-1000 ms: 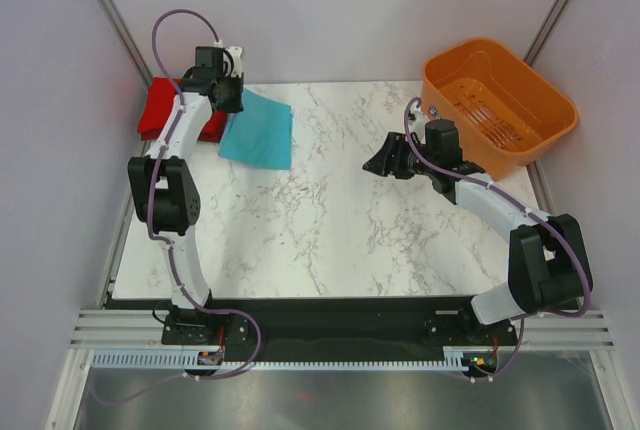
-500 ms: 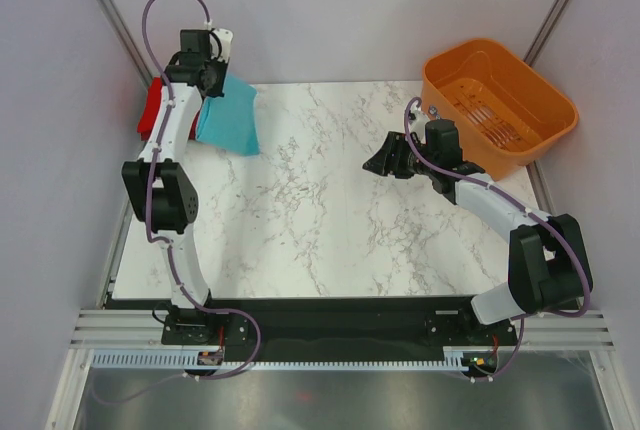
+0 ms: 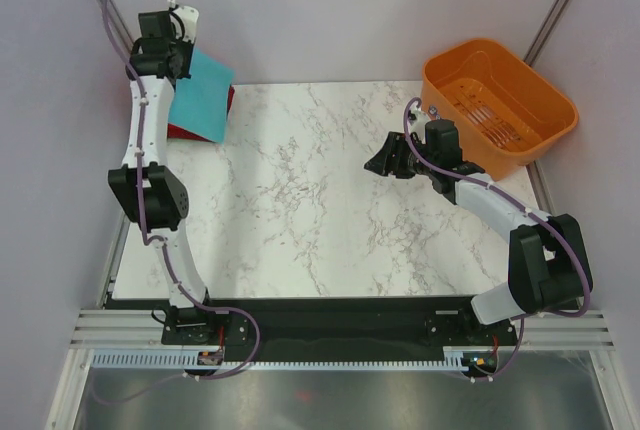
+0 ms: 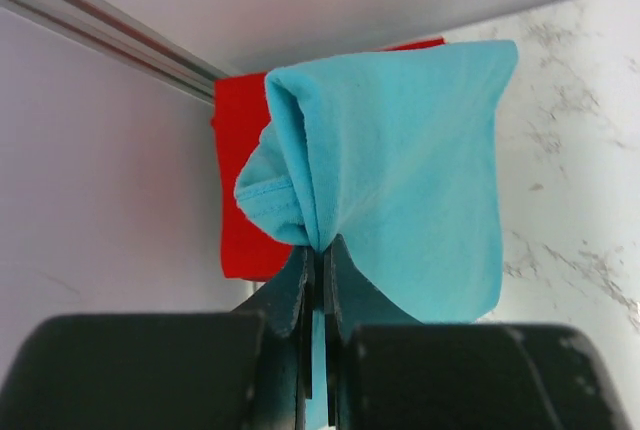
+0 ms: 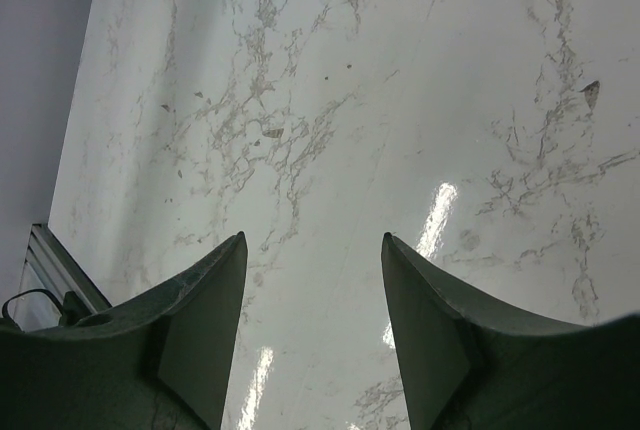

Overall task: Fold and stack the t-shirts
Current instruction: Neatly place the folded tshirt to the corner

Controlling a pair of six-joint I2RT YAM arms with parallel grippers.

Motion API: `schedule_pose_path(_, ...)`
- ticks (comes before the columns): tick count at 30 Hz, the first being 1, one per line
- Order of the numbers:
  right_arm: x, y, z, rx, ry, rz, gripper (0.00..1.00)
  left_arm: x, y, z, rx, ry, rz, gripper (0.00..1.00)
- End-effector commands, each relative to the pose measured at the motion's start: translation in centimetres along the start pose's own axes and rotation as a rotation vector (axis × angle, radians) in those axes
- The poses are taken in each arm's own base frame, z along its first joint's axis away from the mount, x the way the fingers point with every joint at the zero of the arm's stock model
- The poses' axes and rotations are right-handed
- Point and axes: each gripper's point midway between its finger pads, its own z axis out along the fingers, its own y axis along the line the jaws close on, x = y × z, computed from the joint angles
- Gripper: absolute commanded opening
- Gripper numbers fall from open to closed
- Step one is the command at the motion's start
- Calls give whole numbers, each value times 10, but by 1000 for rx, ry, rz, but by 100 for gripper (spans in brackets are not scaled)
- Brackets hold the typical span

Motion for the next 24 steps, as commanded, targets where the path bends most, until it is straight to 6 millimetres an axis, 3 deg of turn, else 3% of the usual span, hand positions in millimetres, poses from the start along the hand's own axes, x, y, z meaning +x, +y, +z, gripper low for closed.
schedule_pose_path(1,-15,3,0,11,-35,-45,65,-43,37,-12,-72,-140,3,2)
schedule_pose_path(6,-13,-5,0,45,-33,-60,64,-46,40,3,-59,-161,-11,2)
schedule_pose_path(10,-10,-8,3,53,-24,-61,65,-24,45,30,-76,-115,-30,2)
schedule_pose_path(18,-5,-15,11,65,-2,-47,65,3,84,70,-255,-77,-56,4)
schedule_pose_path(19,-5,-16,12,66,1,-48,65,7,89,73,-285,-67,-51,8)
schedule_pose_path(20,-3,-17,13,67,6,-46,64,9,100,73,-351,-59,-56,28)
schedule_pose_path(24,0,-20,16,72,16,-36,65,10,127,61,-518,-48,-79,55)
